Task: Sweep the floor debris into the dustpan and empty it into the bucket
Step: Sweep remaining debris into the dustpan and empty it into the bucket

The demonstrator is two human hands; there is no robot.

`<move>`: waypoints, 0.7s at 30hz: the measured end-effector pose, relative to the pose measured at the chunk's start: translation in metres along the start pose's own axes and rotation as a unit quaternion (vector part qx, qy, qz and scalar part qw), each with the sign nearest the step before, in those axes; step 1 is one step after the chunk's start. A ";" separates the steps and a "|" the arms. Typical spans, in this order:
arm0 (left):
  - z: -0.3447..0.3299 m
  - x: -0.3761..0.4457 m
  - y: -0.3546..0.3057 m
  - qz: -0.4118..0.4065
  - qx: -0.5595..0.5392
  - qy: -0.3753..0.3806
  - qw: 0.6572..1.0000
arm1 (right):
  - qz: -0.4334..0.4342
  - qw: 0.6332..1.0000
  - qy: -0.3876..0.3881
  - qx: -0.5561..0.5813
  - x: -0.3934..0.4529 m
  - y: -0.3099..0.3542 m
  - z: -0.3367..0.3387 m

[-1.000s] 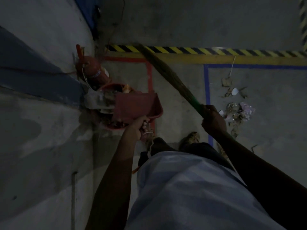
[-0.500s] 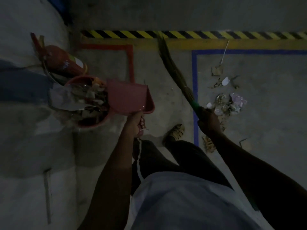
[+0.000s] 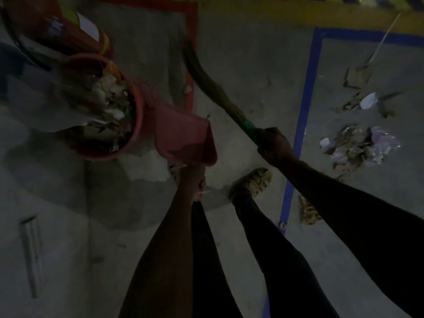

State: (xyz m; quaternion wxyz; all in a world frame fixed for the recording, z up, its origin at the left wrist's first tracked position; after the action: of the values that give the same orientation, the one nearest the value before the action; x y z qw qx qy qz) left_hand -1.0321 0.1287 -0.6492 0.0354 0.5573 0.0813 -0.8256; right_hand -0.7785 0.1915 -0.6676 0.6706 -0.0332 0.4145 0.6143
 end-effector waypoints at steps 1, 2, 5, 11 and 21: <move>-0.002 0.016 0.003 -0.005 -0.002 -0.007 1.000 | 0.018 1.000 0.008 -0.002 0.018 0.001 -0.014; -0.005 0.030 0.006 -0.013 -0.002 -0.008 1.000 | 0.033 0.999 0.015 -0.005 0.034 0.002 -0.026; -0.009 0.069 0.010 -0.024 0.011 -0.004 1.000 | 0.029 0.999 0.045 0.004 0.079 0.005 -0.061; -0.019 0.120 0.021 -0.024 0.030 0.009 0.999 | -0.049 0.995 0.080 0.022 0.123 -0.019 -0.114; -0.061 0.120 0.019 -0.034 0.131 -0.003 0.991 | -0.136 0.990 -0.020 0.045 0.073 -0.150 -0.118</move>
State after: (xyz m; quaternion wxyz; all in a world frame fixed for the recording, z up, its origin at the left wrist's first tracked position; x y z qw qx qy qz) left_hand -1.0189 0.1248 -0.7848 -0.0655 0.5520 -0.0089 -0.8312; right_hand -0.7191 0.1481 -0.8581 0.7566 -0.0469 0.4199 0.4991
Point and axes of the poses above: each hand's wrist, its own x-axis towards the middle knuckle, its own z-axis out of the back of the hand, y = z × x, the point moved 1 cm from there along x, towards the middle knuckle, and after that the axes turned 6 degrees about -y, right-handed, at the moved point
